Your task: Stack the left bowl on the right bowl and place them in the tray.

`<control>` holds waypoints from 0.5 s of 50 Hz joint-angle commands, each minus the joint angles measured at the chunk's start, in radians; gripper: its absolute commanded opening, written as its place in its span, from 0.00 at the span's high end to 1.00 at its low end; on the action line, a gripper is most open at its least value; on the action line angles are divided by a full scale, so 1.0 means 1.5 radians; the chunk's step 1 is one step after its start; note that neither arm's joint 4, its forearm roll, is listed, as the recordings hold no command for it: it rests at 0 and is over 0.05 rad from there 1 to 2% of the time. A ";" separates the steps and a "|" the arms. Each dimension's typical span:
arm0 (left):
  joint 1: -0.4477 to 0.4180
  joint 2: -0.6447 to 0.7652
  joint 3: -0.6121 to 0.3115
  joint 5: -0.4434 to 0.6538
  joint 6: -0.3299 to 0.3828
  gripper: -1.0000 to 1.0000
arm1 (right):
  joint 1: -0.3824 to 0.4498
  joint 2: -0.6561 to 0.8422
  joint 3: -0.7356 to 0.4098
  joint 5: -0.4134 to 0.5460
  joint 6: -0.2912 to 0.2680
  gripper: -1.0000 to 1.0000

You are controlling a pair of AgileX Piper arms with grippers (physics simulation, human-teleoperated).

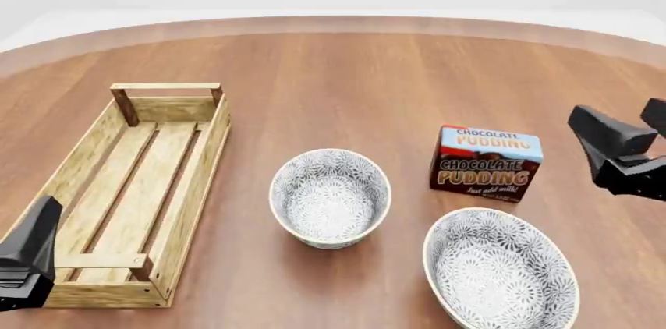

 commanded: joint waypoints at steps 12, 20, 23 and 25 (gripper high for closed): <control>0.000 0.000 0.000 0.000 0.000 0.00 | 0.177 0.430 -0.355 0.131 -0.006 0.00; 0.000 0.000 0.000 0.000 0.000 0.00 | 0.258 0.581 -0.432 0.174 -0.026 0.00; 0.000 0.000 0.000 0.000 0.000 0.00 | 0.259 0.619 -0.447 0.181 -0.035 0.00; 0.000 0.000 0.000 0.000 0.000 0.00 | 0.265 0.649 -0.458 0.183 -0.041 0.00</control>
